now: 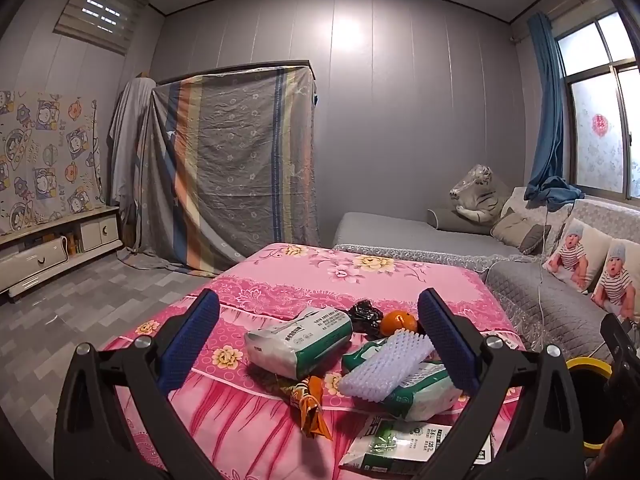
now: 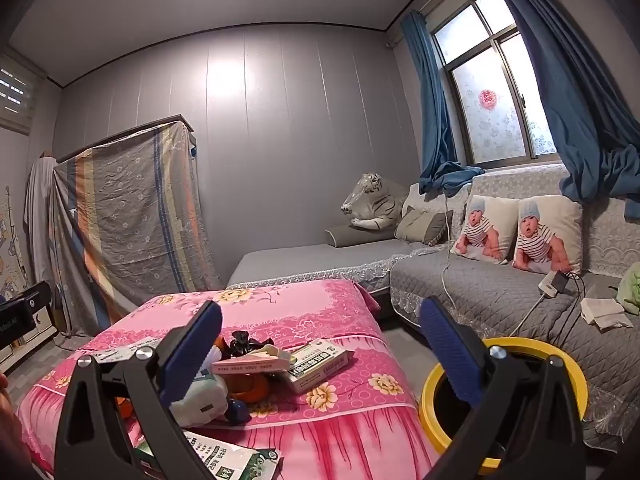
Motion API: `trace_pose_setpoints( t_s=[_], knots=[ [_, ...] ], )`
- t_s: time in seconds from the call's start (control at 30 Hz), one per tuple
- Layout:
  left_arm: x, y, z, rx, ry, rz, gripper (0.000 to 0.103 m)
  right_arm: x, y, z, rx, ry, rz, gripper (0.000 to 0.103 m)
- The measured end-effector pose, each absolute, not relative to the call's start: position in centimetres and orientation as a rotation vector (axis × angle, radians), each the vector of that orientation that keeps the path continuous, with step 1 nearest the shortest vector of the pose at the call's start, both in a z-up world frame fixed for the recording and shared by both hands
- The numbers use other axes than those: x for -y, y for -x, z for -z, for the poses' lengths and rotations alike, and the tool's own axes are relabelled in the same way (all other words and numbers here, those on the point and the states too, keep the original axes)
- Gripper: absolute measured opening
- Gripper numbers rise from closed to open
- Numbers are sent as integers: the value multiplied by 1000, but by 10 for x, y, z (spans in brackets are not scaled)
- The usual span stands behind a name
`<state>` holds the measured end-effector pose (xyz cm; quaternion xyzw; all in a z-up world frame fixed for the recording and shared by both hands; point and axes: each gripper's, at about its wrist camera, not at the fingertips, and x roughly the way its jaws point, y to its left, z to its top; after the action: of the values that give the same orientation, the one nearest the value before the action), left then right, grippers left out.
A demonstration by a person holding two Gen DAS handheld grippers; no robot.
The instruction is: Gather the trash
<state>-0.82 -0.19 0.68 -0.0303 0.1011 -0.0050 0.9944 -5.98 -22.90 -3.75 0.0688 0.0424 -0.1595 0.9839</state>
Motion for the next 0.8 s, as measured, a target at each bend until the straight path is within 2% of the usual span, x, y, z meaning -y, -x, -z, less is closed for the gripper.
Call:
trace_pose_setpoints(
  t_s=[0.8],
  knots=[
    [2, 8, -3, -191, 59, 14, 95, 230, 61, 38, -78, -139, 326, 96]
  ],
)
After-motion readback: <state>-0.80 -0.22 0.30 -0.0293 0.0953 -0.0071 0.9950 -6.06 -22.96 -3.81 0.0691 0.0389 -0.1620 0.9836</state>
